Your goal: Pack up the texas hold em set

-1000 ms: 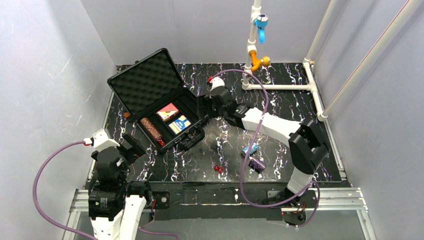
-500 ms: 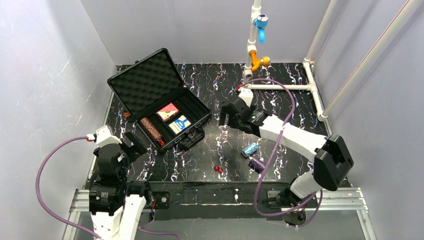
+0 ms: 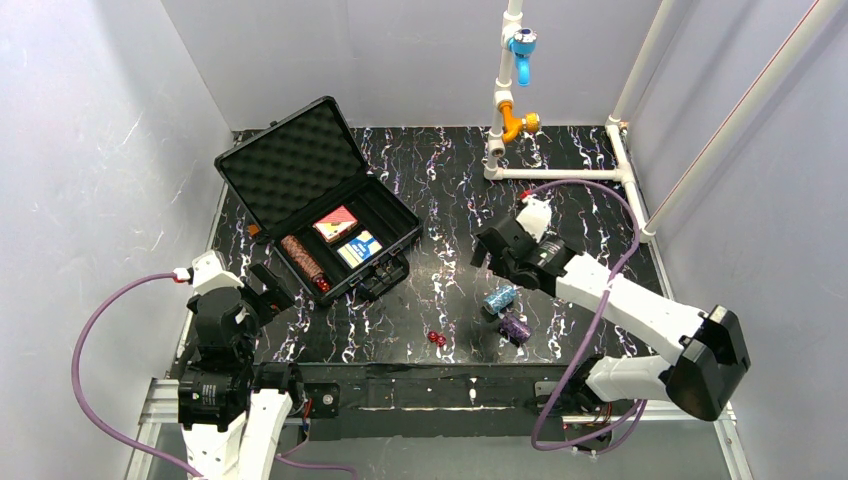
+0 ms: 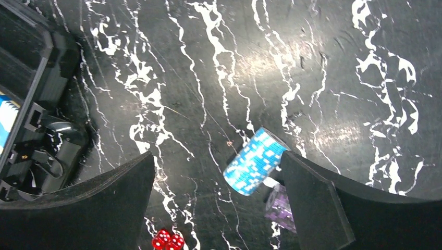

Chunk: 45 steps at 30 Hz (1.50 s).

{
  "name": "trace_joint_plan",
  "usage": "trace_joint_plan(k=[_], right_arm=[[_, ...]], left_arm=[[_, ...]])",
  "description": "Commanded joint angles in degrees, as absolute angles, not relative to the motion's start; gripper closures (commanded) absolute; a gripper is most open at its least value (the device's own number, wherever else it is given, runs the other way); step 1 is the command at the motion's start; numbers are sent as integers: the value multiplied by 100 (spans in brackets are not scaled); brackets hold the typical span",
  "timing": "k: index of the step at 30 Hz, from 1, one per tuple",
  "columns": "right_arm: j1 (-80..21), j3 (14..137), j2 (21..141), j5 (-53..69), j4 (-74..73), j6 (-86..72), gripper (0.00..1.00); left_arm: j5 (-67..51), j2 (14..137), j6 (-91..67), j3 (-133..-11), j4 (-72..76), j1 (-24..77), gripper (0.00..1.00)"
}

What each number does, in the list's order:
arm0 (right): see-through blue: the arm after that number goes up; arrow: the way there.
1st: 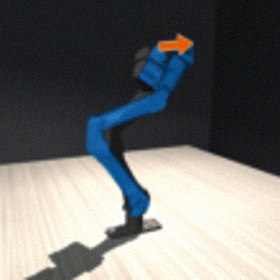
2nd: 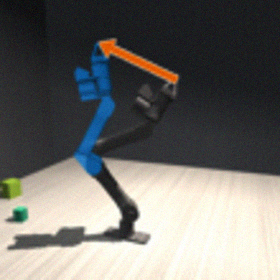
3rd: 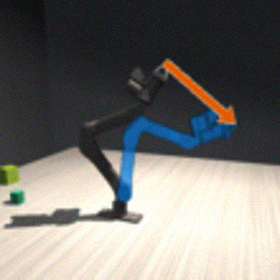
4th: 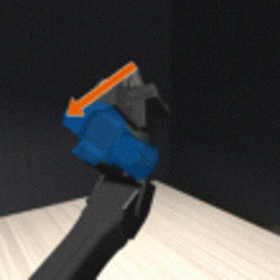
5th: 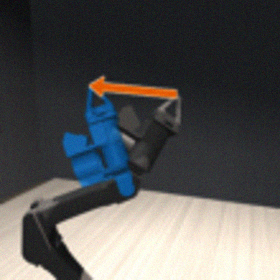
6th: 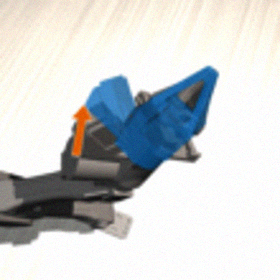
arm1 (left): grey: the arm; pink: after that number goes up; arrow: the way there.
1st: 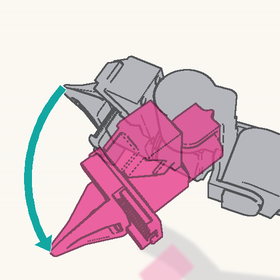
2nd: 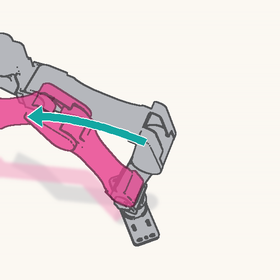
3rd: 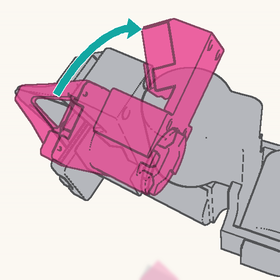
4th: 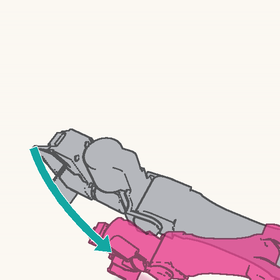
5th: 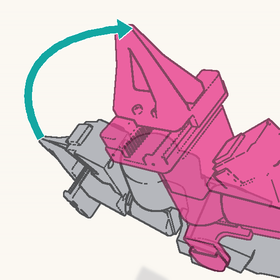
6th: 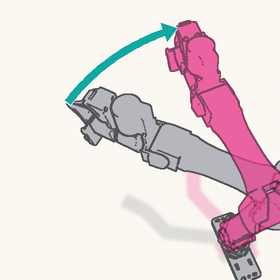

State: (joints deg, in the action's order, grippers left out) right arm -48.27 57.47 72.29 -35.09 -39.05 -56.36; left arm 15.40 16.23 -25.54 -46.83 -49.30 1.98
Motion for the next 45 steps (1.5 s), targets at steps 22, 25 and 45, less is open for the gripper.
trace_joint_plan(k=[22, 25, 45], right_arm=[[-4528, 4927, 6851, -2574, -4315, -6622, 2], [-4493, 4884, 7015, -2505, -4264, -6583, 2], [-4181, 4432, 7609, -2288, -3481, -6336, 11]], left_arm=[[1541, 1480, -2506, -4634, -4857, 176, 5], [1521, 1494, -2498, -4641, -4857, 176, 4], [1556, 1486, -2505, -4632, -4862, 175, 5]])
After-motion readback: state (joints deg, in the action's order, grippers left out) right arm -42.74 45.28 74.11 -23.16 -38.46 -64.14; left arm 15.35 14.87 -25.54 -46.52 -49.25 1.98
